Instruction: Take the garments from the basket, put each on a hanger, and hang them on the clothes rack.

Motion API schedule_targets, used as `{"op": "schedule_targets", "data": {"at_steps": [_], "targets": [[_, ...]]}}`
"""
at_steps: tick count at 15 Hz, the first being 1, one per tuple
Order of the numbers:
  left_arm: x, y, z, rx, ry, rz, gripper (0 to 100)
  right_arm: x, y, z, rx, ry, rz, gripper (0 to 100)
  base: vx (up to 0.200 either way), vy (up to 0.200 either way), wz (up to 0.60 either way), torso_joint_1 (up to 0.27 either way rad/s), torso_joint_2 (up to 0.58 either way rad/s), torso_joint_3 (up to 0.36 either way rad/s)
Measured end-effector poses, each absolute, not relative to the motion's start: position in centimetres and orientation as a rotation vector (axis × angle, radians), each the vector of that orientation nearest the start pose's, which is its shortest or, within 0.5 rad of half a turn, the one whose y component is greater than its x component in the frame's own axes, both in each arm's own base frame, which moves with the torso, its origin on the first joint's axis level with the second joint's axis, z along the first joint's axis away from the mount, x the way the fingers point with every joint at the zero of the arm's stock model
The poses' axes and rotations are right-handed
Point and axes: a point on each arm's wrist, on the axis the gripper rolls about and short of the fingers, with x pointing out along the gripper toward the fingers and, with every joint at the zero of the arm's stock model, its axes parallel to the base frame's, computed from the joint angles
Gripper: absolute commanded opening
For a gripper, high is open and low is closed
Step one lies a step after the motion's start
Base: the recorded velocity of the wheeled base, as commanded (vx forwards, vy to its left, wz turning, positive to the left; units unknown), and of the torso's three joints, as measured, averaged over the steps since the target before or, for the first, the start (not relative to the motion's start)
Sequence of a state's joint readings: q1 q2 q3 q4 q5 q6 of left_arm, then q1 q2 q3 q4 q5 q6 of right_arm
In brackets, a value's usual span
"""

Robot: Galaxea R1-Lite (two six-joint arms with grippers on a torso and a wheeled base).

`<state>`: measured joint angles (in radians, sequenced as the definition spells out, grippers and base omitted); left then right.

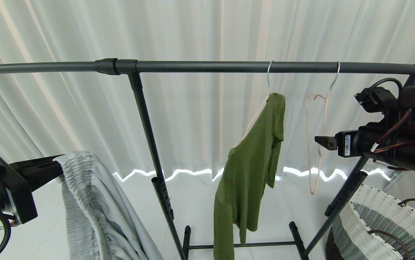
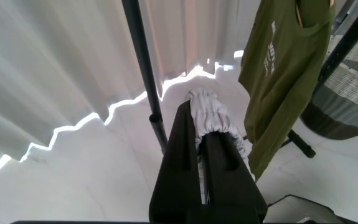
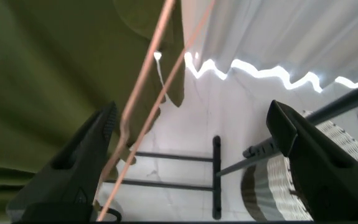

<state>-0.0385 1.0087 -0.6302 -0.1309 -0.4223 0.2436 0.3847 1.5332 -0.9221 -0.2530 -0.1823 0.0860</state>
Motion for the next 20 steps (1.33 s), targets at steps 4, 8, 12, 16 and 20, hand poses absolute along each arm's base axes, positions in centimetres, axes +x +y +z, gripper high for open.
{"op": "schedule_targets", "data": {"at_steps": [4, 8, 12, 16, 20], "targets": [[12.8, -1.4, 23.5, 0.191, 0.186, -0.490, 0, 25.3, 9.6, 22.4, -0.018, 0.358, 0.175, 100, 0.000, 0.000, 0.00, 0.000, 0.00, 0.000], [12.8, -1.5, 23.7, 0.191, 0.179, -0.501, 0, 25.5, 9.8, 22.2, -0.016, 0.362, 0.176, 100, 0.000, 0.000, 0.00, 0.000, 0.00, 0.000], [12.9, -1.5, 23.8, 0.190, 0.179, -0.503, 0, 26.1, 10.9, 21.5, 0.005, 0.384, 0.145, 100, 0.000, 0.000, 0.00, 0.000, 0.00, 0.000], [12.9, -1.5, 23.8, 0.191, 0.178, -0.503, 0, 26.7, 13.5, 21.5, 0.043, 0.386, 0.156, 100, 0.000, 0.000, 0.00, 0.000, 0.00, 0.000], [12.9, -1.5, 23.8, 0.190, 0.179, -0.505, 0, 27.5, 14.2, 20.5, 0.038, 0.402, 0.108, 100, 0.000, 0.000, 0.00, 0.000, 0.00, 0.000]]}}
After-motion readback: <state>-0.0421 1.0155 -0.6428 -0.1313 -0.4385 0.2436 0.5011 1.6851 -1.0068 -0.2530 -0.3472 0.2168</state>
